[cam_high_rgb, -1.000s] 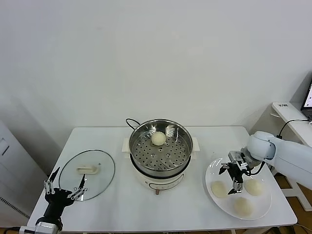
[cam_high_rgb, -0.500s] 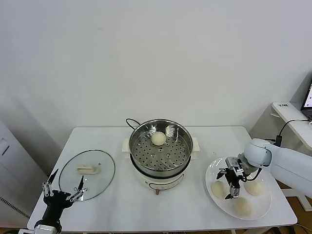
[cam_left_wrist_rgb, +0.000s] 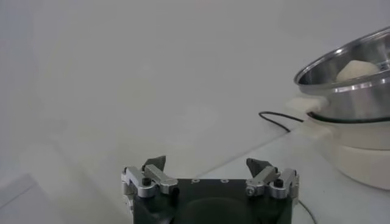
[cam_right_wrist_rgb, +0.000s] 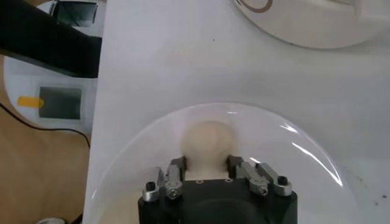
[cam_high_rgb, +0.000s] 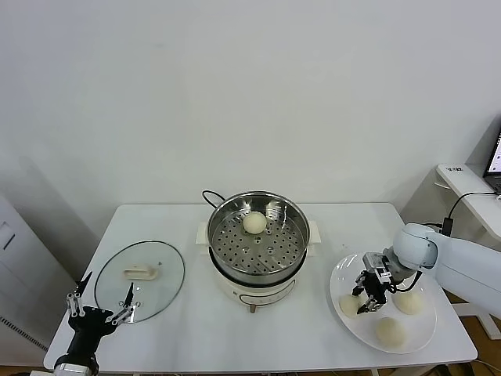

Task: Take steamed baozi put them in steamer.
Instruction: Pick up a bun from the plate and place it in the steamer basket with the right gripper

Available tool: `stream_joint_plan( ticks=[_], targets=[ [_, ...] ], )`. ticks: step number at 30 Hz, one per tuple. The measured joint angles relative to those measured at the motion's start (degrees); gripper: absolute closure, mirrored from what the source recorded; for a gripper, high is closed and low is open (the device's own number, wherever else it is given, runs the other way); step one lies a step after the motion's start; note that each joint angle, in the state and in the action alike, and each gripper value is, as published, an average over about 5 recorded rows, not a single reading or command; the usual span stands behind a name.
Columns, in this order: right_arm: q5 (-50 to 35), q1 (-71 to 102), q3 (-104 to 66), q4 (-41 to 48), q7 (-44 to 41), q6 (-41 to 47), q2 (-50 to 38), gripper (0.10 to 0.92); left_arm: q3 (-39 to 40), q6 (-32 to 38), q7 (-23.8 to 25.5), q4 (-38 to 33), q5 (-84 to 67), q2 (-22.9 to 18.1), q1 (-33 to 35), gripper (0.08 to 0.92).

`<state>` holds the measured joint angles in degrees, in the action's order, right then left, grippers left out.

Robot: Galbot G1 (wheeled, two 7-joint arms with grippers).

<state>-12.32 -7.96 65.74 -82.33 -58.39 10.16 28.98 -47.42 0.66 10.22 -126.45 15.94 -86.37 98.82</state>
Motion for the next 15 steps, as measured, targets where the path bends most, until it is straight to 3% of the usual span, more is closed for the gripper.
stream_joint_plan(
  ticks=[15],
  targets=[
    [-17.9, -34.7, 21.4, -1.2, -6.4, -1.7, 3.2, 0.669, 0.1, -0.4, -0.1, -0.4, -0.5, 0.5, -0.9, 0.177]
  ],
)
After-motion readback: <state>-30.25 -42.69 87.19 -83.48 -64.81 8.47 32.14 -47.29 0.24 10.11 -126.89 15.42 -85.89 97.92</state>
